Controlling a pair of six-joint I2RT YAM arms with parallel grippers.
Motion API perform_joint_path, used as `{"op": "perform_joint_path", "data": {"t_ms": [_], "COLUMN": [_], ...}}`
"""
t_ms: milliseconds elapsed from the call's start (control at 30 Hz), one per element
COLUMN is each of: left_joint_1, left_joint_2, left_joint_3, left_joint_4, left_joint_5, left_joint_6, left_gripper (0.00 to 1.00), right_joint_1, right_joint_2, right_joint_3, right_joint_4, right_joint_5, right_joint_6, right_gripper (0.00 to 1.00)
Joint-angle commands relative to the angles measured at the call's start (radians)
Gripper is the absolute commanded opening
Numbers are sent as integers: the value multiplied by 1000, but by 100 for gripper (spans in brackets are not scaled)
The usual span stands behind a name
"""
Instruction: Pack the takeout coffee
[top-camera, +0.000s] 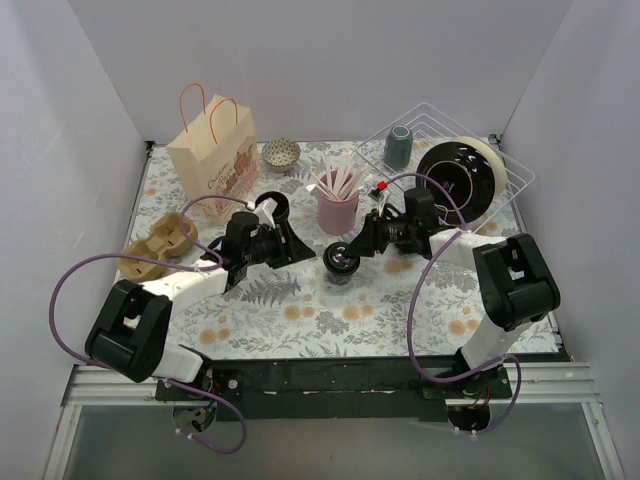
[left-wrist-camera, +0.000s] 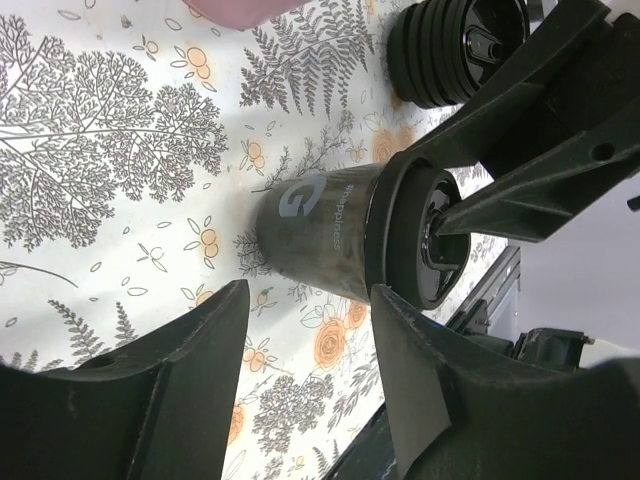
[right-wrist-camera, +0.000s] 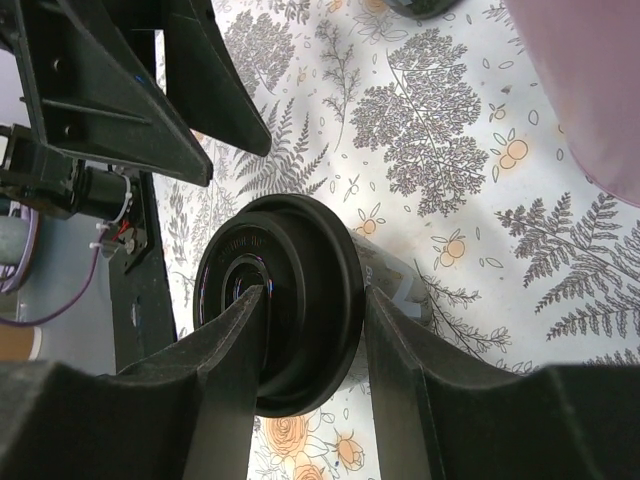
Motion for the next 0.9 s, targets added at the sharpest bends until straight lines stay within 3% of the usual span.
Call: {"op": "perform_joint_path", "data": {"t_ms": [0,300,867], "left_joint_1": [18,18,18], "left_joint_2": [-34,18,46], "left_joint_3": [32,23,-51], "left_joint_4": [-17,107,149], "left_joint_5": [137,282,166], "left_joint_6": [96,109,92], "left_gripper": [51,51,37], "right_joint_1": [21,75,89], "right_joint_2": [91,111,138], "right_joint_3": [-53,-13,1], "right_joint_4": [-270,-327,-337], "right_joint_5": [88,125,135], "right_joint_6": [-162,-219,-231], "right_gripper": [23,22,19]}}
